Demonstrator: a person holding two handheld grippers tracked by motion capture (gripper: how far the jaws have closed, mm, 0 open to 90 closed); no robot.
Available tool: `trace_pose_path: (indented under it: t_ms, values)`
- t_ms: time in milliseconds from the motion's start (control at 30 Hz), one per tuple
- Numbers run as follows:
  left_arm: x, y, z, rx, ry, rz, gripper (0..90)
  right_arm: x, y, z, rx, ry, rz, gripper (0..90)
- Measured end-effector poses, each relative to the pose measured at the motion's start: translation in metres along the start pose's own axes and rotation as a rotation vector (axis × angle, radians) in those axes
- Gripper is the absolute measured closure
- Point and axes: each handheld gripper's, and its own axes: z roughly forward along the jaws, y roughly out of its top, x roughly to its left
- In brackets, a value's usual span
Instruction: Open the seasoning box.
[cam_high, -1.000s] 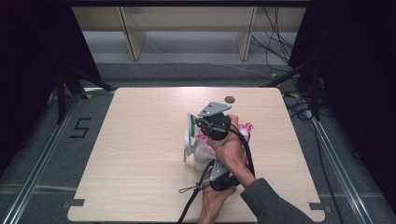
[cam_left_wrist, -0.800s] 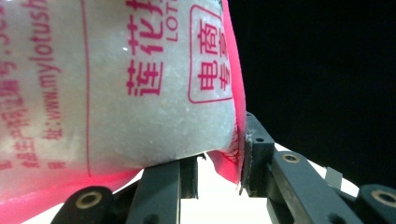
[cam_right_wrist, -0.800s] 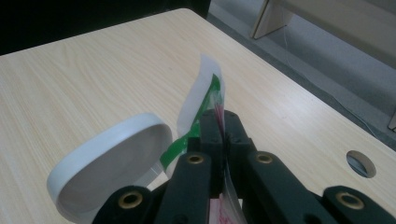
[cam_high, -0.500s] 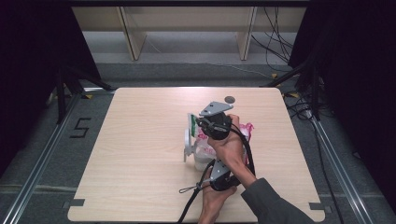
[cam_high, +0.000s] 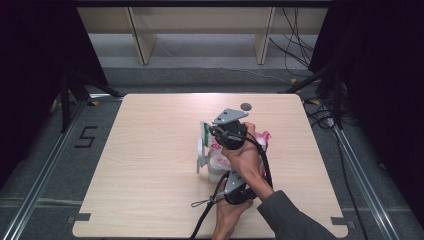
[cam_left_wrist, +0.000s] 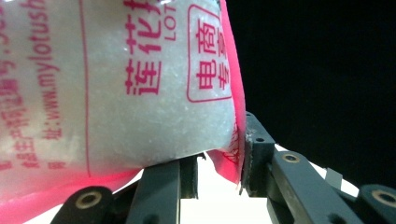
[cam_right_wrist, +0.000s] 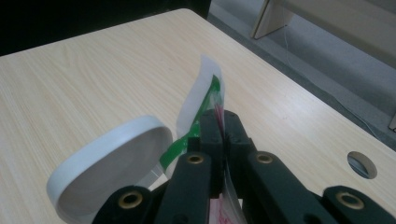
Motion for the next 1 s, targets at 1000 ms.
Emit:
trace_pose_path:
  t_ms: [1000]
  values:
    - [0.0007, 0.0008, -0.0014, 0.018, 0.017, 0.014, 71.9, -0.002, 0.0009, -0.0009, 0.008, 0.008, 0.044, 90.0]
